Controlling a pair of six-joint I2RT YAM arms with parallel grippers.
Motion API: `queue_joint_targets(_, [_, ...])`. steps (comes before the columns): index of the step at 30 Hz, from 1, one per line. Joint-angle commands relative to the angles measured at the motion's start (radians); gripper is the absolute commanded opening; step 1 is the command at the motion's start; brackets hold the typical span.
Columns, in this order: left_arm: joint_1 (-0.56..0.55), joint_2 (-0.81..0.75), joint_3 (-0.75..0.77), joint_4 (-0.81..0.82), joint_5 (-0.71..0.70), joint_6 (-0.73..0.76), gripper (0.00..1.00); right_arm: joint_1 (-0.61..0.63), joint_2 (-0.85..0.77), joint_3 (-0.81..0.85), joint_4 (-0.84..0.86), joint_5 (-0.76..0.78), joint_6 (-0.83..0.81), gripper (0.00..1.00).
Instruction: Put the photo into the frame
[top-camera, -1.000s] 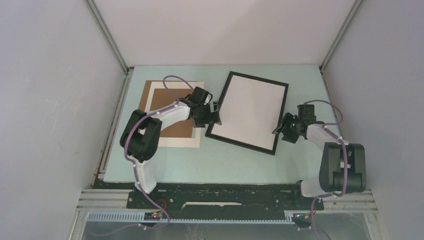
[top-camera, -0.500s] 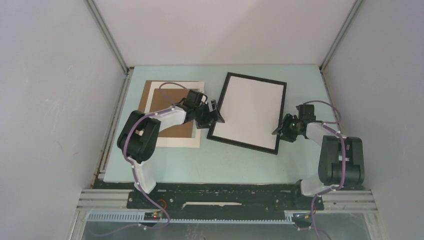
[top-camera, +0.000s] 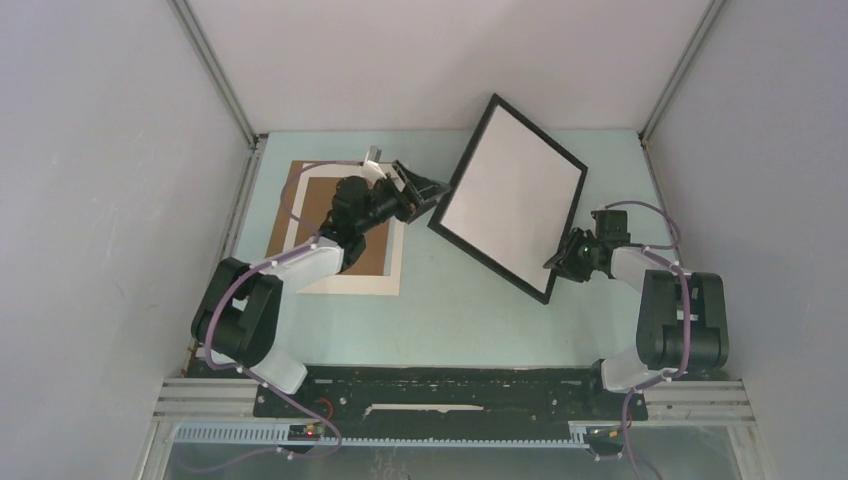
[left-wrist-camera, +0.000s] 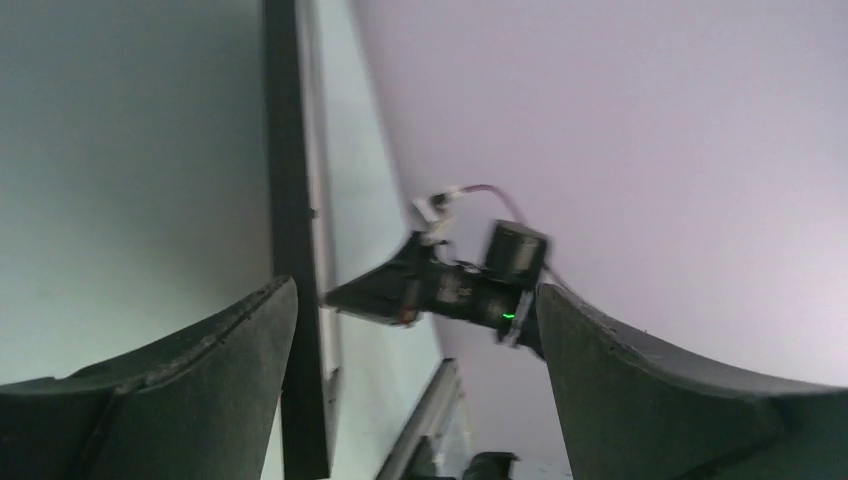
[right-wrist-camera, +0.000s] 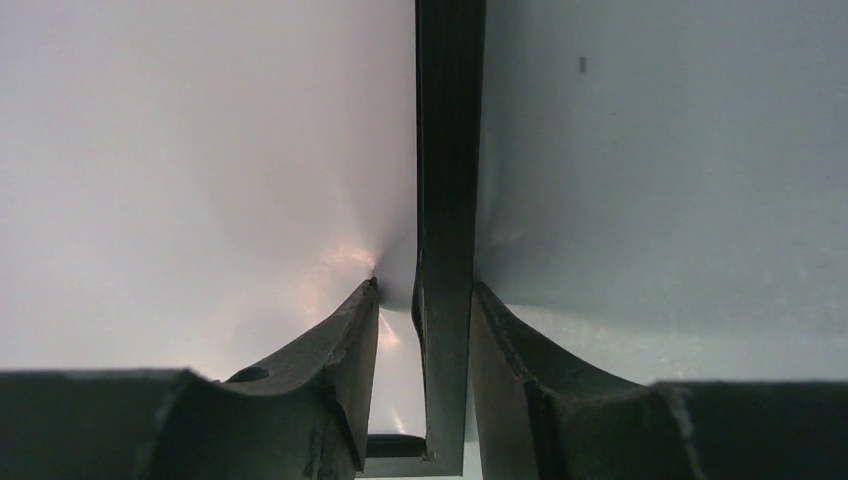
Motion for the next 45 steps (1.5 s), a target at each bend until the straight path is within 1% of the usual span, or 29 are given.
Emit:
queue_joint_targets(1, [-0.102,-0.008,-0.032,0.23,0.27,-0.224,0.52,0.067,0.019,-0.026,0.02,-0.218,0.045,0.42])
queue_joint_targets(3, [-0.109,0.01,-0.032,0.231,0.27,-0.243,0.49,0.062,0.021,-0.026,0.023,-0.222,0.044,0.42])
queue_joint_targets(7, [-0.118,0.037,-0.043,0.239,0.259,-0.259,0.47,0.054,0.027,-0.026,0.023,-0.222,0.039,0.41])
queue_joint_targets(8, [-0.118,0.041,-0.045,0.251,0.259,-0.26,0.47,0.053,0.025,-0.025,0.022,-0.217,0.038,0.41])
queue_joint_targets(10, [-0.113,0.038,-0.053,0.246,0.247,-0.247,0.51,0.05,0.022,-0.025,0.017,-0.208,0.037,0.41])
queue_joint_targets(13, [-0.102,0.022,-0.042,0.155,0.242,-0.179,0.53,0.045,0.01,-0.021,-0.007,-0.155,0.027,0.41])
queue_joint_targets(14, [-0.093,0.007,-0.04,0.104,0.232,-0.136,0.56,0.043,0.004,-0.013,-0.024,-0.129,0.019,0.43])
queue_joint_targets(15, [-0.086,-0.013,-0.032,0.025,0.216,-0.081,0.6,0.044,-0.004,-0.007,-0.041,-0.095,0.013,0.46])
queue_joint_targets(16, [-0.079,-0.035,-0.011,-0.089,0.195,-0.008,0.64,0.047,-0.015,-0.002,-0.057,-0.064,0.007,0.48])
queue_joint_targets(18, [-0.075,-0.074,0.069,-0.384,0.113,0.188,0.72,0.064,-0.042,0.004,-0.079,-0.014,-0.001,0.56])
queue_joint_targets(20, [-0.075,-0.101,0.138,-0.625,-0.036,0.345,0.8,0.095,-0.072,0.015,-0.103,0.042,-0.006,0.64])
queue_joint_targets(21, [-0.072,-0.117,0.151,-0.683,-0.103,0.393,0.86,0.111,-0.085,0.025,-0.119,0.072,-0.008,0.67])
queue_joint_targets(23, [-0.058,-0.125,0.172,-0.757,-0.203,0.452,0.92,0.13,-0.105,0.055,-0.144,0.106,-0.012,0.73])
queue_joint_targets(25, [-0.035,-0.11,0.188,-0.776,-0.244,0.479,0.94,0.138,-0.111,0.085,-0.144,0.077,-0.011,0.77])
queue_joint_targets(28, [0.002,-0.028,0.254,-0.807,-0.257,0.514,0.95,0.126,-0.082,0.121,-0.139,0.023,0.011,0.79])
queue_joint_targets(32, [0.045,0.117,0.361,-0.833,-0.256,0.535,0.96,0.09,-0.035,0.14,-0.119,-0.022,0.036,0.78])
queue_joint_targets(36, [0.07,0.271,0.479,-0.839,-0.267,0.567,0.96,0.084,-0.006,0.149,-0.108,-0.057,0.032,0.78])
queue_joint_targets(39, [0.089,0.384,0.578,-0.86,-0.22,0.57,0.96,0.083,0.018,0.156,-0.105,-0.068,0.026,0.79])
queue_joint_targets(40, [0.089,0.415,0.606,-0.866,-0.206,0.568,0.95,0.063,0.025,0.156,-0.102,-0.071,0.025,0.79])
queue_joint_targets(42, [0.089,0.464,0.648,-0.873,-0.18,0.571,0.95,0.046,0.042,0.156,-0.094,-0.08,0.029,0.8])
queue_joint_targets(45, [0.089,0.512,0.69,-0.91,-0.176,0.57,0.95,0.039,0.064,0.156,-0.08,-0.091,0.034,0.8])
